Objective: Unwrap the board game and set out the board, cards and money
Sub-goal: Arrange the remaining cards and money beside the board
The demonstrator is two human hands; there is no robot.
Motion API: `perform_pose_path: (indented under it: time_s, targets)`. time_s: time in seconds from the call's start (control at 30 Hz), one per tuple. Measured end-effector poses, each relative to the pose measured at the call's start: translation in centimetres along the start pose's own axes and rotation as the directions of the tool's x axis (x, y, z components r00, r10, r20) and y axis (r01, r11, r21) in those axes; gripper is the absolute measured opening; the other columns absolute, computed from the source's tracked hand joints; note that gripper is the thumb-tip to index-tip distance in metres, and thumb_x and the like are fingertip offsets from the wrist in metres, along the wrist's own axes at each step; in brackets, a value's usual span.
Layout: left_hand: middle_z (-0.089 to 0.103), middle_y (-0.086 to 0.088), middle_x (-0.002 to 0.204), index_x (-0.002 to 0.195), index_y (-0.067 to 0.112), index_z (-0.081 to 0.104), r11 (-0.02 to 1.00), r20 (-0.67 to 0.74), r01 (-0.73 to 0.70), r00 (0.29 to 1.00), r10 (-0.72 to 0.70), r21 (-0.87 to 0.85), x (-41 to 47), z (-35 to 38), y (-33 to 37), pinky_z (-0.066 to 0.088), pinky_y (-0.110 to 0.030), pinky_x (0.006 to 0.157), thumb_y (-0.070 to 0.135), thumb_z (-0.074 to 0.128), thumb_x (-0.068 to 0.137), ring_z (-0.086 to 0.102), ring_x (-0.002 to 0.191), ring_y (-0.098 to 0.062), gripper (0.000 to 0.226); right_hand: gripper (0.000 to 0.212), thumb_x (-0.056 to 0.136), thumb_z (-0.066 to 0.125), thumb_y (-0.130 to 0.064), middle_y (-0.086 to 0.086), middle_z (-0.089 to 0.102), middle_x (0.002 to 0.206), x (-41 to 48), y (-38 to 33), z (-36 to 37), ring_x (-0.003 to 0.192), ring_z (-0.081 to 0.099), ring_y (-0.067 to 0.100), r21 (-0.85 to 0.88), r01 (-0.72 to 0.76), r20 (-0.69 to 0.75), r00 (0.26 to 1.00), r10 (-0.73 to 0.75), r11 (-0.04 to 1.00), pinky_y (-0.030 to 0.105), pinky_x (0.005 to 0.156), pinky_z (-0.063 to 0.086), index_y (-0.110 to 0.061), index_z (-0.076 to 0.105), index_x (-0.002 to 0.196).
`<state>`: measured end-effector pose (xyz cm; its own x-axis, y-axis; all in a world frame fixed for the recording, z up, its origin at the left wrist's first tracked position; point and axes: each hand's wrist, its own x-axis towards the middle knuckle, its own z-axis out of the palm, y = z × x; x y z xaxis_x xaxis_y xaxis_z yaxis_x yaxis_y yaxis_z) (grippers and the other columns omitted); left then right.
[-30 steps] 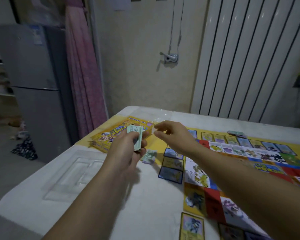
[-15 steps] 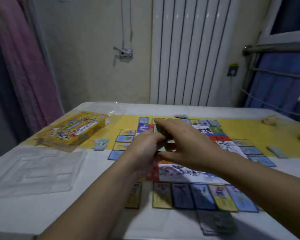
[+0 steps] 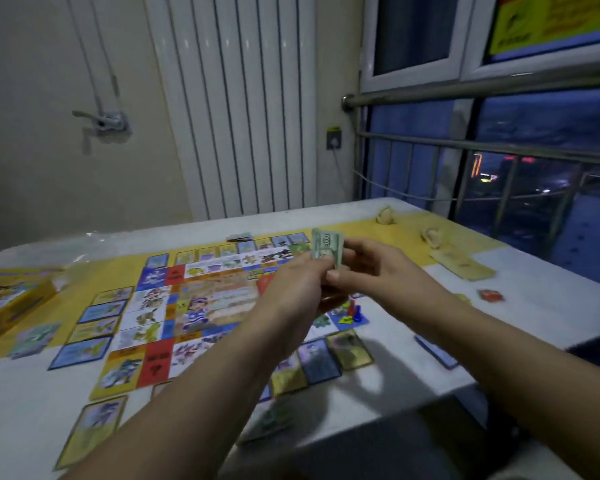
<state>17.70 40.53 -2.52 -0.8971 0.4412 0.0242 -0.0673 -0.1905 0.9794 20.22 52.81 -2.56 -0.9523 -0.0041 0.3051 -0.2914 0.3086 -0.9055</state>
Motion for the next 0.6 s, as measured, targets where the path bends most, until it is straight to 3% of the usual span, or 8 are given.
perform_pose_path:
  time_s: [0.03, 0.1, 0.23, 0.3, 0.37, 0.5, 0.57, 0.6]
  targets:
    - [0.064, -0.002, 0.071, 0.091, 0.013, 0.065, 1.000, 0.015, 0.018, 1.000, -0.018, 0.012, 0.3, 1.1, -0.4, 0.047, -0.024, 0.068, 0.012, 0.040, 0.097, 0.061, 0.067, -0.014, 0.026, 0.029, 0.081, 0.071, -0.013, 0.000, 0.070, 0.105, -0.9, 0.5, -0.7, 0.100, 0.065, 0.013, 0.158, -0.059, -0.053, 0.996, 0.068, 0.986, 0.032, 0.091, 0.051, -0.015, 0.062, 0.109]
    - [0.059, -0.003, 0.067, 0.084, 0.013, 0.062, 0.997, 0.053, 0.067, 0.996, -0.069, 0.049, 0.4, 3.4, -1.3, 0.046, -0.024, 0.068, 0.011, 0.043, 0.095, 0.059, 0.068, -0.018, 0.022, 0.013, 0.087, 0.061, -0.008, 0.004, 0.070, 0.094, -2.6, 1.4, -2.1, 0.085, 0.064, 0.016, 0.303, -0.099, -0.167, 0.974, 0.155, 0.948, 0.029, 0.079, 0.051, -0.013, 0.065, 0.099]
    - [0.058, 0.001, 0.057, 0.079, 0.010, 0.058, 0.988, 0.149, 0.113, 0.980, -0.128, 0.105, 0.8, 7.7, -2.7, 0.045, -0.028, 0.070, 0.013, 0.041, 0.098, 0.057, 0.059, -0.014, 0.025, 0.014, 0.090, 0.059, -0.011, 0.017, 0.070, 0.093, -5.2, 3.0, -5.4, 0.082, 0.064, 0.023, 0.257, -0.090, -0.339, 0.924, 0.177, 0.962, 0.035, 0.080, 0.053, -0.007, 0.067, 0.100]
    - [0.064, 0.003, 0.061, 0.082, 0.013, 0.060, 0.983, 0.183, 0.089, 0.976, -0.118, 0.162, 1.3, 9.5, -3.3, 0.045, -0.031, 0.076, 0.012, 0.040, 0.098, 0.060, 0.063, -0.013, 0.026, 0.013, 0.091, 0.058, -0.010, 0.009, 0.072, 0.090, -5.9, 3.9, -7.3, 0.082, 0.068, 0.018, 0.276, -0.082, -0.373, 0.909, 0.186, 0.958, 0.028, 0.077, 0.056, -0.006, 0.067, 0.098]
    - [0.068, 0.004, 0.077, 0.087, 0.020, 0.062, 0.954, 0.226, 0.008, 0.971, -0.079, 0.300, 1.8, 11.0, -4.0, 0.044, -0.029, 0.080, 0.010, 0.042, 0.097, 0.062, 0.073, -0.011, 0.025, 0.011, 0.091, 0.057, -0.010, 0.004, 0.072, 0.086, -6.3, 4.8, -9.6, 0.079, 0.067, 0.014, 0.286, -0.088, -0.401, 0.893, 0.203, 0.954, 0.026, 0.073, 0.053, -0.008, 0.066, 0.097]
    - [0.061, 0.009, 0.115, 0.120, 0.026, 0.059, 0.678, 0.314, -0.266, 0.948, 0.056, 0.685, 3.0, 11.9, -6.4, 0.040, -0.003, 0.065, 0.008, 0.045, 0.094, 0.057, 0.092, -0.004, 0.035, 0.007, 0.090, 0.058, -0.004, 0.012, 0.066, 0.085, -6.8, 7.1, -16.2, 0.079, 0.062, 0.022, 0.203, -0.215, -0.474, 0.832, 0.288, 0.955, 0.035, 0.082, 0.052, -0.007, 0.064, 0.087]
    - [0.059, 0.011, 0.117, 0.123, 0.026, 0.058, 0.579, 0.311, -0.309, 0.945, 0.099, 0.754, 3.8, 11.5, -7.5, 0.039, -0.006, 0.060, 0.007, 0.044, 0.093, 0.056, 0.088, -0.002, 0.038, 0.006, 0.088, 0.064, -0.007, 0.017, 0.064, 0.082, -7.1, 8.4, -19.5, 0.078, 0.058, 0.023, -0.054, -0.392, -0.484, 0.815, 0.319, 0.919, 0.040, 0.082, 0.052, -0.005, 0.066, 0.083]
    - [0.059, 0.011, 0.116, 0.121, 0.026, 0.060, 0.550, 0.299, -0.313, 0.947, 0.118, 0.774, 4.2, 11.3, -7.8, 0.039, -0.007, 0.061, 0.005, 0.043, 0.092, 0.056, 0.087, -0.001, 0.039, 0.007, 0.087, 0.066, -0.010, 0.015, 0.066, 0.083, -7.1, 9.1, -20.7, 0.076, 0.059, 0.021, -0.223, -0.481, -0.465, 0.817, 0.341, 0.848, 0.040, 0.081, 0.052, -0.004, 0.068, 0.085]
